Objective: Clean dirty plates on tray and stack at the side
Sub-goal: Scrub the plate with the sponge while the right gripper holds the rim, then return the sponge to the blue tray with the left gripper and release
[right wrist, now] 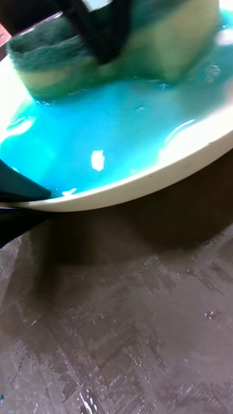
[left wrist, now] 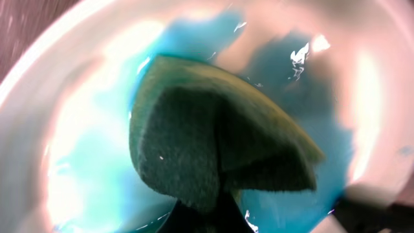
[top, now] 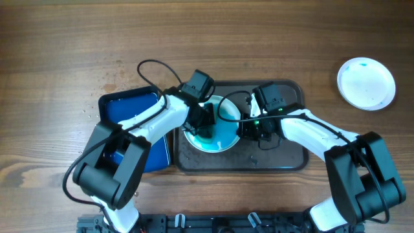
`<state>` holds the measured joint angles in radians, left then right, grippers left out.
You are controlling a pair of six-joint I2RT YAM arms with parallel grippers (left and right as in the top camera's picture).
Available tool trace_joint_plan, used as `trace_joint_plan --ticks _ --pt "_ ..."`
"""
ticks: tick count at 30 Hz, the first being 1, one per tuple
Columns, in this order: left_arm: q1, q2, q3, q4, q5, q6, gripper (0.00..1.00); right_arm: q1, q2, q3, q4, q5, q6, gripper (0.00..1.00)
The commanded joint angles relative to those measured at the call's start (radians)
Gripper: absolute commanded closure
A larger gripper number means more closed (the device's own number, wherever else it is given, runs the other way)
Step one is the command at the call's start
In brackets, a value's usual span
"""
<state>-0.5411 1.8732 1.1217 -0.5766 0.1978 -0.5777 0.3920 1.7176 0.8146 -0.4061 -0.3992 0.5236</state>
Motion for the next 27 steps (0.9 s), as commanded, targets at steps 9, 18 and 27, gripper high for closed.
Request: trace_joint_plan --ticks 9,18,27 --pt "-0.03 0.032 0.135 -0.008 -0.058 -0.008 0.96 0.022 0.076 -0.056 -0.024 0.062 -0.046 0.96" --pt "-0.011 -0.037 0.135 -0.144 -0.103 -0.006 0.96 0.022 0.076 -0.056 -0.024 0.063 -0.05 0.96" --pt "0.035 -0.318 0.135 -0.313 -0.311 -0.142 0.96 0.022 0.076 -0.056 -0.023 0.065 -0.05 0.96"
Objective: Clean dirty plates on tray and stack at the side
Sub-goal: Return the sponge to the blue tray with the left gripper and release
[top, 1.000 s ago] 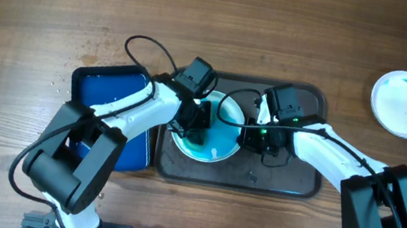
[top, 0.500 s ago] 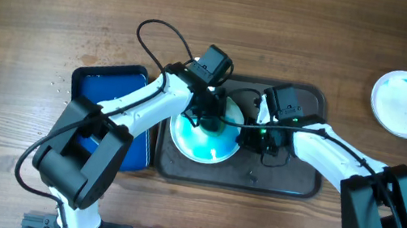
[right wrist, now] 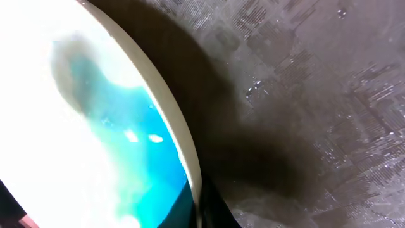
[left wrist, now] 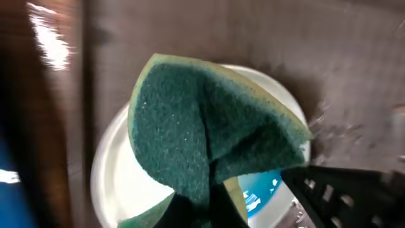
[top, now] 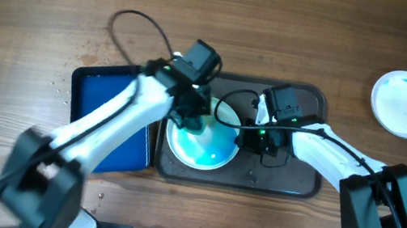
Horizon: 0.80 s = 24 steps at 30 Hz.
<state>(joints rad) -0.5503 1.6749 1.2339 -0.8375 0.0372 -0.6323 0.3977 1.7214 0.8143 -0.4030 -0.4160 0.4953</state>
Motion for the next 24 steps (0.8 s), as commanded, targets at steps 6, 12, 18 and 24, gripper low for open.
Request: trace_joint_plan --ticks 6,12,18,24 --pt "0.237 -0.163 0.023 -0.236 -0.233 -0.168 0.96 0.016 0.072 -0.055 -0.024 0.082 -0.022 0.96" --pt "0.414 -0.11 0.021 -0.299 -0.218 -0.083 0.96 0.016 0.072 -0.055 -0.02 0.082 -0.023 0.96" --pt "0.455 -0.019 0.02 -0.249 -0.221 -0.008 0.96 0.016 0.072 -0.055 -0.009 0.081 -0.022 0.96" --pt "0.454 0.115 0.02 -0.204 -0.214 0.003 0.96 0.016 0.072 -0.055 -0.01 0.078 -0.023 0.96"
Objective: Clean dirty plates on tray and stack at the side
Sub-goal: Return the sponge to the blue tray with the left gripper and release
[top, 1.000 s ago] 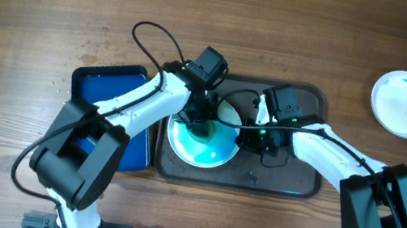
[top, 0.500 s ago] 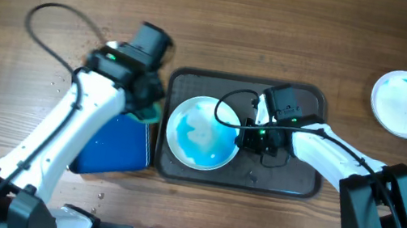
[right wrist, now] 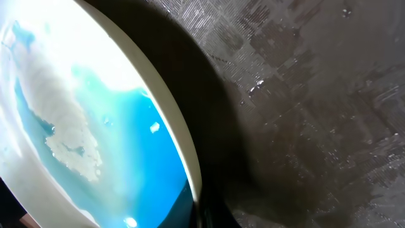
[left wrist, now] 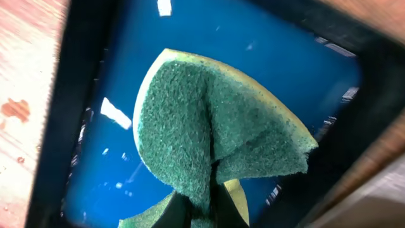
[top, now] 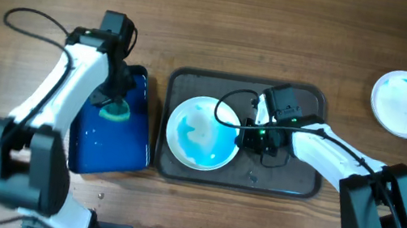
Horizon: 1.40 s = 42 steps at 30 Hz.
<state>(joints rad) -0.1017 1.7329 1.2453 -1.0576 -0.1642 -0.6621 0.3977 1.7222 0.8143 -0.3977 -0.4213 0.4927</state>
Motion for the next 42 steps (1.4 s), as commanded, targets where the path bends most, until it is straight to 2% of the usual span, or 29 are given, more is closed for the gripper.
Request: trace_joint_plan --ticks 1,11,25,35,38,42 --pt "0.005 0.075 0.009 0.031 0.012 0.058 0.96 0.016 0.071 -0.055 -0.015 0.084 -0.02 0.96" --pt "-0.023 0.122 0.009 0.119 0.177 0.164 0.96 0.016 0.071 -0.055 -0.015 0.084 -0.019 0.96" --pt "-0.161 0.144 0.009 0.141 0.202 0.166 0.96 0.016 0.071 -0.055 -0.025 0.084 -0.019 0.96" --pt "-0.218 0.145 0.009 0.159 0.257 0.286 0.96 0.016 0.071 -0.055 -0.026 0.084 -0.019 0.96" --pt "-0.218 0.145 0.009 0.16 0.248 0.267 0.96 0.016 0.071 -0.055 -0.027 0.084 -0.019 0.96" --pt "-0.178 0.145 0.009 0.132 0.227 0.178 0.96 0.016 0.071 -0.055 -0.029 0.084 -0.019 0.96"
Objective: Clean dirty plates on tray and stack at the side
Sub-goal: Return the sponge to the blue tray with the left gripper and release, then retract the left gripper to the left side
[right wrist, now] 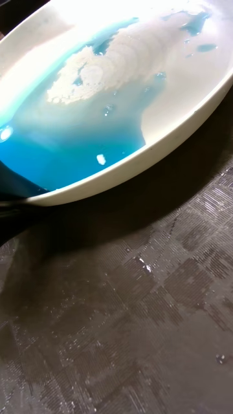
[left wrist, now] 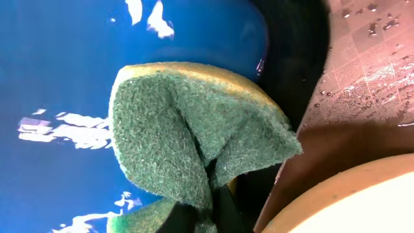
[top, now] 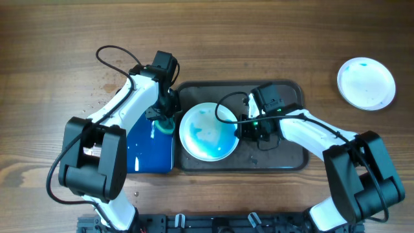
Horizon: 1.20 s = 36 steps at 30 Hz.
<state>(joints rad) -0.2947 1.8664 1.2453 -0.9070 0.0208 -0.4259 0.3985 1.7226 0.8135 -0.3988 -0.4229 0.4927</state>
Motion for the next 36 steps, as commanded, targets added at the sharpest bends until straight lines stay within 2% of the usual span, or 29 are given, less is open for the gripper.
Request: trace_joint_plan --ticks 1,3,13,14,15,16,17,18,19,26,36 --pt "0.03 0.011 0.009 -0.031 0.034 -0.079 0.96 0.016 0.071 -0.054 -0.028 0.085 -0.019 0.96" --pt "0.068 0.011 0.009 -0.058 0.006 -0.106 0.96 0.016 0.071 -0.055 -0.028 0.085 -0.019 0.96" --pt "0.222 0.011 0.009 -0.093 0.005 -0.075 0.96 0.016 0.071 -0.054 -0.021 0.085 -0.019 0.96" --pt "0.228 0.011 0.009 -0.096 0.005 -0.075 0.92 0.016 0.071 -0.054 -0.02 0.085 -0.019 0.96" --pt "0.232 0.011 0.009 -0.1 0.005 -0.07 0.84 0.016 0.071 -0.055 -0.019 0.085 -0.019 0.96" --pt "0.232 0.011 0.009 -0.105 0.005 -0.053 0.68 0.016 0.071 -0.055 -0.018 0.085 -0.019 0.96" --pt "0.232 0.011 0.009 -0.11 0.004 -0.05 0.42 0.016 0.071 -0.055 -0.017 0.085 -0.019 0.96" --pt "0.232 0.011 0.009 -0.112 0.005 -0.05 0.11 0.016 0.071 -0.055 -0.017 0.085 -0.019 0.96" --pt "0.232 0.011 0.009 -0.115 0.004 -0.05 0.0 0.016 0.071 -0.055 -0.017 0.085 -0.02 0.96" --pt "0.232 -0.065 0.019 -0.128 0.004 -0.053 0.0 0.016 0.071 -0.054 -0.017 0.085 -0.022 0.96" --pt "0.232 -0.515 0.024 -0.186 -0.03 -0.053 0.0 0.016 0.069 -0.039 -0.02 0.086 -0.087 0.95"
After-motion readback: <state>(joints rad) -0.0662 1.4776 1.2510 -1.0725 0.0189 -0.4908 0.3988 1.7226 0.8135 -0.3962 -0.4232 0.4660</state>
